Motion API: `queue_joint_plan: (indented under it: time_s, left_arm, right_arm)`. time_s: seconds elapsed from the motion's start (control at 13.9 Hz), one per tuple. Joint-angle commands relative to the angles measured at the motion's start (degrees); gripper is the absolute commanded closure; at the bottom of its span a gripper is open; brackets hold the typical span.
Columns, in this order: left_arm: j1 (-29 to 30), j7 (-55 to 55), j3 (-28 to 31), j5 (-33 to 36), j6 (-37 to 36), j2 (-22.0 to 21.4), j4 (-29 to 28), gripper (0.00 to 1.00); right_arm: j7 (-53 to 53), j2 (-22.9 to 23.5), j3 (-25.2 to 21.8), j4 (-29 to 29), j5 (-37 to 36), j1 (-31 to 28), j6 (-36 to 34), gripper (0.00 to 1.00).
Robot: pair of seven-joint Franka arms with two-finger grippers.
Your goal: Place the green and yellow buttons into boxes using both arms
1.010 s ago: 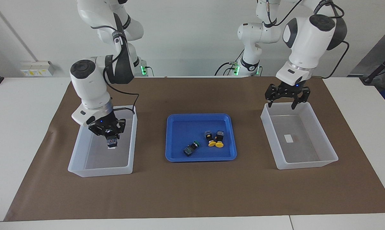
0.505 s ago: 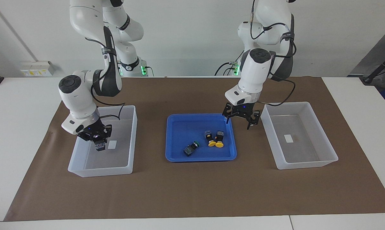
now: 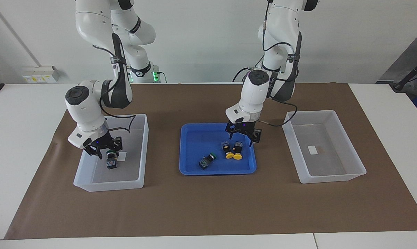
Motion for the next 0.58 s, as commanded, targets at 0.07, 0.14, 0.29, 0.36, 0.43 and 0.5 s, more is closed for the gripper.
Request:
queue_joint_plan:
  time_s: [0.07, 0.14, 0.29, 0.36, 0.43, 0.5]
  left_arm:
    - [-1.5, -1.6, 1.1, -0.3, 4.2, 1.5, -1.9, 0.19]
    - [-1.1, -1.3, 1.1, -0.3, 4.3, 1.5, -1.9, 0.28]
    - [-0.7, -0.7, 1.1, -0.3, 4.4, 1.5, -2.2, 0.32]
    - [-0.8, -0.3, 1.2, -0.3, 4.5, 1.4, -2.5, 0.38]
    - [-0.8, 0.0, 1.2, -0.3, 4.5, 1.4, -2.7, 0.45]
    - [-0.8, 0.0, 1.2, -0.3, 4.5, 1.4, -2.9, 0.47]
  right_arm:
    - [1.4, -3.3, 0.6, 2.3, 0.3, 1.8, -3.3, 0.00]
    - [3.9, -3.8, 0.6, 3.3, 0.3, 2.5, -4.8, 0.00]
    - [9.0, -4.9, 0.7, 4.6, 0.3, 4.1, -5.9, 0.00]
    - [11.9, -5.4, 0.7, 5.1, 0.3, 5.4, -6.1, 0.00]
    - [15.4, -5.5, 0.7, 5.8, 0.3, 6.9, -6.7, 0.00]
    - [19.9, -5.4, 0.7, 6.6, 0.2, 8.6, -6.9, 0.00]
